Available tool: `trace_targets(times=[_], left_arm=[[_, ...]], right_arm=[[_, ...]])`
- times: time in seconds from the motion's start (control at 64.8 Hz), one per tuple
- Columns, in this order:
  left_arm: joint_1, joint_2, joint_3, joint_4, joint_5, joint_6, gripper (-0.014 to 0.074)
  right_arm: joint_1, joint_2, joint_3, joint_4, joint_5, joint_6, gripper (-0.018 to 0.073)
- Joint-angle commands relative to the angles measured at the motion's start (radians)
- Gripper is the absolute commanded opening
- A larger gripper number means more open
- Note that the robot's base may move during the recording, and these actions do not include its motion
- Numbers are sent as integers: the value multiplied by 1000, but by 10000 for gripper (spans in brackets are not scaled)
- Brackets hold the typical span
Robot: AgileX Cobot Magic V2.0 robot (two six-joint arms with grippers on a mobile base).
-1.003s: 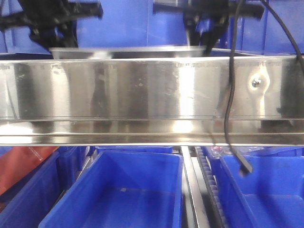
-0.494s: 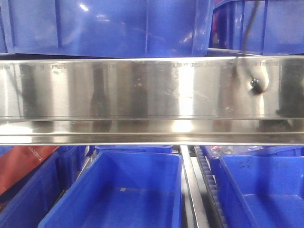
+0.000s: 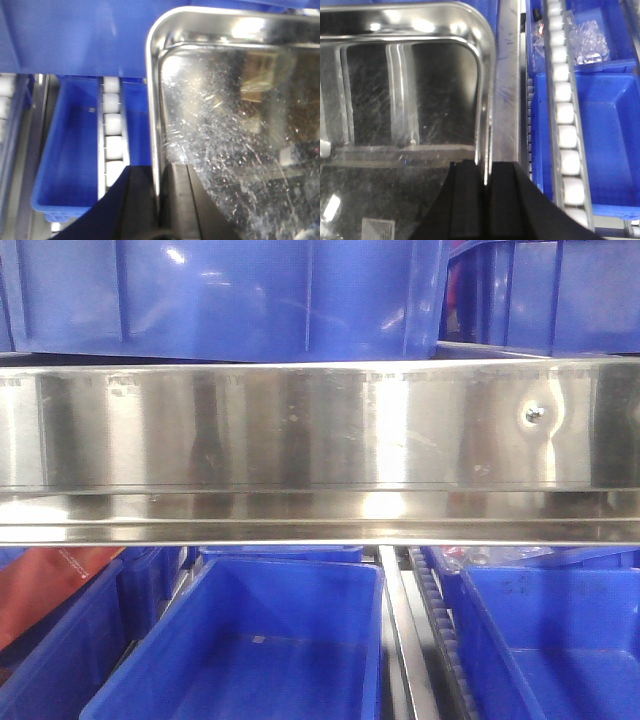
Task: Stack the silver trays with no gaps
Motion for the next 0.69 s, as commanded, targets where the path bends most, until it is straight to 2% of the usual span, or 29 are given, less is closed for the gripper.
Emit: trace_targets(times=[0.0, 0.679], left_arm=[[-8, -16, -12, 23, -8, -9, -16], [-8, -16, -12, 5, 17, -9, -16]], right_arm=[[1, -19, 22, -29, -40, 1, -77], [1, -7, 22, -29, -94, 9, -77]])
